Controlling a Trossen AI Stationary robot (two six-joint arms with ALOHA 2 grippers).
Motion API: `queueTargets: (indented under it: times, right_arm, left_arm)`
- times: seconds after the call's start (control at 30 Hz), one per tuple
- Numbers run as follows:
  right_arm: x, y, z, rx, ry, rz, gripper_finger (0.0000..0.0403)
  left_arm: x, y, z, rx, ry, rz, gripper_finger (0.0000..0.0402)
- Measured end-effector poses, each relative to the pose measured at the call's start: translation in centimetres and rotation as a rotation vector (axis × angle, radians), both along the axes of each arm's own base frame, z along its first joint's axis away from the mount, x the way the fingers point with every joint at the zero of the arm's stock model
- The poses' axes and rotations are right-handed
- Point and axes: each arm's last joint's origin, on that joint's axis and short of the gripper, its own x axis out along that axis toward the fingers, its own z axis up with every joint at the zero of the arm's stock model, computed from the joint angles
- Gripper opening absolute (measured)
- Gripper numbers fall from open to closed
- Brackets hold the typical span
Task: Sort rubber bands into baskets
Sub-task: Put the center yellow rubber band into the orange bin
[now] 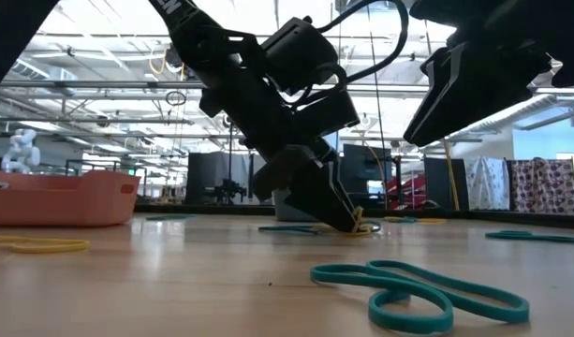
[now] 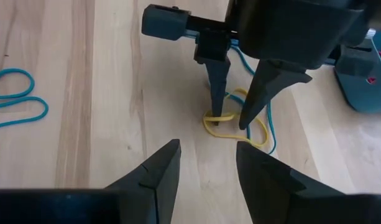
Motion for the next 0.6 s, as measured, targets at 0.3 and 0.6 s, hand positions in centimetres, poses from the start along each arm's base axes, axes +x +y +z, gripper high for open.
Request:
queueTargets:
  times: [0.3,0.6]
  right_arm:
    - [0.0,0.0,0.0,0.0,0.0,0.0,0.0151]
    - [0.0,0.0,0.0,0.0,0.001,0.0,0.0151]
  left_arm:
    - [-0.03,-0.11,-0.03,0.005,0.002,-0.01,0.0112]
    - [0.14,-0.98,0.71,0.027,0.078,-0.033,0.0011]
